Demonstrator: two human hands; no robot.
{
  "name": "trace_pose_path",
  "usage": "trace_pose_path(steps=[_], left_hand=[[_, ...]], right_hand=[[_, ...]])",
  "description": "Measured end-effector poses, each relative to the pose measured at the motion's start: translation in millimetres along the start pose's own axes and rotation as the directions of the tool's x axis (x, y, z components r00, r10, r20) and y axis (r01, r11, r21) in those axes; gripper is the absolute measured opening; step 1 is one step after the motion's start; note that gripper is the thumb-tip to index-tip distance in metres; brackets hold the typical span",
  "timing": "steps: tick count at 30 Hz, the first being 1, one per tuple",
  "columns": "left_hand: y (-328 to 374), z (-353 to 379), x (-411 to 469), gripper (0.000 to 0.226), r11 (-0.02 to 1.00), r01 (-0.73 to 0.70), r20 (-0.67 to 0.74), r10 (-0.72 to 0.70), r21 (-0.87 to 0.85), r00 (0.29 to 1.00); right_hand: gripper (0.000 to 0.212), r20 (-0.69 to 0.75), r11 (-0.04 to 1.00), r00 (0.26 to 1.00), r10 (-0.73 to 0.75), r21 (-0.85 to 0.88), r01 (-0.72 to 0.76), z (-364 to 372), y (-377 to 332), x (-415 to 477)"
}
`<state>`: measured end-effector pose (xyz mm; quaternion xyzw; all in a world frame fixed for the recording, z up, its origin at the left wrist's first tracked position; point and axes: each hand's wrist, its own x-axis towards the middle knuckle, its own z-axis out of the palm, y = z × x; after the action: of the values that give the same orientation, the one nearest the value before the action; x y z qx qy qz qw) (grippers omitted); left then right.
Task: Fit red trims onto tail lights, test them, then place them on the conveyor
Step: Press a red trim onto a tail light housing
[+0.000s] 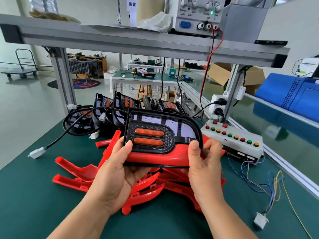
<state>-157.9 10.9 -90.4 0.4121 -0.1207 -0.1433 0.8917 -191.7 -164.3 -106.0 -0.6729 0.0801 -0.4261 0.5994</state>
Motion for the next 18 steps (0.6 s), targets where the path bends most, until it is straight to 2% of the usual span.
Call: trace_pose_path(steps=[4,10,13,16,18], left_hand=[[-2.1,1.7,-0.5,0.03,0.998,-0.068,-0.037,0.068,0.002,0.997],[2.4,-2.9,3.1,0.026,0.994,-0.101,-0.082,0.103,0.035,0.991],[3.4,-5.6,4.1,0.026,0.994,-0.098,-0.094,0.102,0.048,0.99],[2.8,-5.3,4.5,0.029,0.994,-0.091,-0.096,0.097,0.06,0.991],[0.7,-5.0,5.1,0.032,0.991,-0.093,-0.094,0.102,0.094,0.99]], right_hand=[[0.059,-0.014,0.995,0.995,0.098,-0.027,-0.099,1.0,1.7,-4.4],[0.045,0.074,0.986,0.995,0.071,-0.155,-0.059,1.6,4.8,-9.8],[0.034,0.091,0.995,0.993,0.082,-0.07,-0.075,0.4,1.0,-10.3],[0.025,0.14,0.988,0.978,0.153,0.015,-0.156,0.9,-1.8,-9.8],[0.029,0.198,0.948,0.953,0.229,0.176,-0.265,1.0,-1.5,-8.6]])
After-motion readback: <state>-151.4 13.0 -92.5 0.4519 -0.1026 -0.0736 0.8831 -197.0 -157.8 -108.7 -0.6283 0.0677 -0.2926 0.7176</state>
